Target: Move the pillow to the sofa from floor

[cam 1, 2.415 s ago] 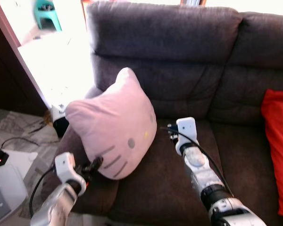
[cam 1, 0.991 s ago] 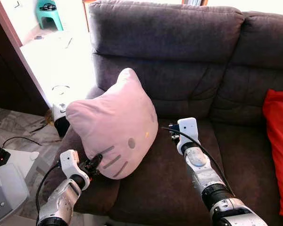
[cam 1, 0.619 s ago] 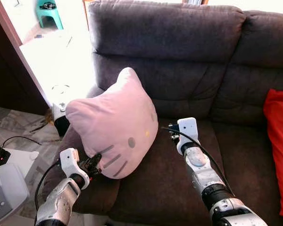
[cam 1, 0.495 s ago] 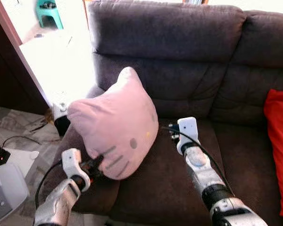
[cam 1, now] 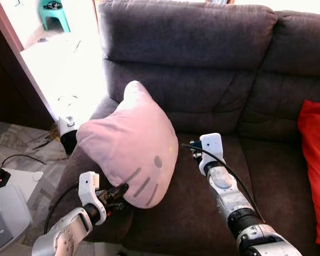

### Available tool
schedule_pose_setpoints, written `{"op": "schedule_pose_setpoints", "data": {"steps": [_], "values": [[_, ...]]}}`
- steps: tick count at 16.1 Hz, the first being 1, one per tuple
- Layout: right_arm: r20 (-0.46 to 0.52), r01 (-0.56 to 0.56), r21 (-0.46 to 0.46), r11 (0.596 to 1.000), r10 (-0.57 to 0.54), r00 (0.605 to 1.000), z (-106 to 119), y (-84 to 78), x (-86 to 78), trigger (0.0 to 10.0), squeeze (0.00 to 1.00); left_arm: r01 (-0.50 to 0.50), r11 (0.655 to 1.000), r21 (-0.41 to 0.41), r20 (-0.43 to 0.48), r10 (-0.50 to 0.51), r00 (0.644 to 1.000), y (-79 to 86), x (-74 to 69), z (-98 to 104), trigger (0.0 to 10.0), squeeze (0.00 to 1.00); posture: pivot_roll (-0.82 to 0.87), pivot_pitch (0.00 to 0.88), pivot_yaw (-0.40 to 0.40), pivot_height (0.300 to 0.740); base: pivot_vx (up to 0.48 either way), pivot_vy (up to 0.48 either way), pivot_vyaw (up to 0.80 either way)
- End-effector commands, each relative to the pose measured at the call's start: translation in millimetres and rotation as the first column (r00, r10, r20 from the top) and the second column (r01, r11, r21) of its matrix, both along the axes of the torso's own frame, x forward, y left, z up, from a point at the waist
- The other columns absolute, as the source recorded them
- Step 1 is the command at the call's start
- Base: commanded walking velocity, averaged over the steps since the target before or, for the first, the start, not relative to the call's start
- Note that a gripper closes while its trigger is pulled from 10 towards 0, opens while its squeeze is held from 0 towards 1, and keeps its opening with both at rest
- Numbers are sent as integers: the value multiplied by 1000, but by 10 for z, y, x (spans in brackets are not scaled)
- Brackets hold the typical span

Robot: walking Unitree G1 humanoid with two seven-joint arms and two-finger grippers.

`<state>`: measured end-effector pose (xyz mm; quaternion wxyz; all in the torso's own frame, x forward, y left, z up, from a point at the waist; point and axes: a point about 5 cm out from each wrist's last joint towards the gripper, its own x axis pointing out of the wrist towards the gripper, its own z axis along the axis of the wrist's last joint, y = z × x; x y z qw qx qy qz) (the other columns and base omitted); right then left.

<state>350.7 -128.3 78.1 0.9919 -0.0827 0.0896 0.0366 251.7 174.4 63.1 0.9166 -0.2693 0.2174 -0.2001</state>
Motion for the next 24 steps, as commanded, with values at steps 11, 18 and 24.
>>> {"op": "schedule_pose_setpoints", "data": {"steps": [11,18,24], "values": [[-28,-16,5,1000,16,999,-37,33,-13,10000,0,237,957,170,-15,-238,971,-114,-305,11,10000,0,165,144,-42,740,0,0,0],[0,-14,21,1000,14,1000,-18,30,-17,10000,0,-342,895,286,354,233,906,420,65,382,10000,0,170,144,-45,740,0,0,0],[47,-40,57,998,38,998,38,58,-13,10000,0,-394,902,180,521,252,815,356,79,726,10000,0,169,141,-45,740,0,0,0]]}}
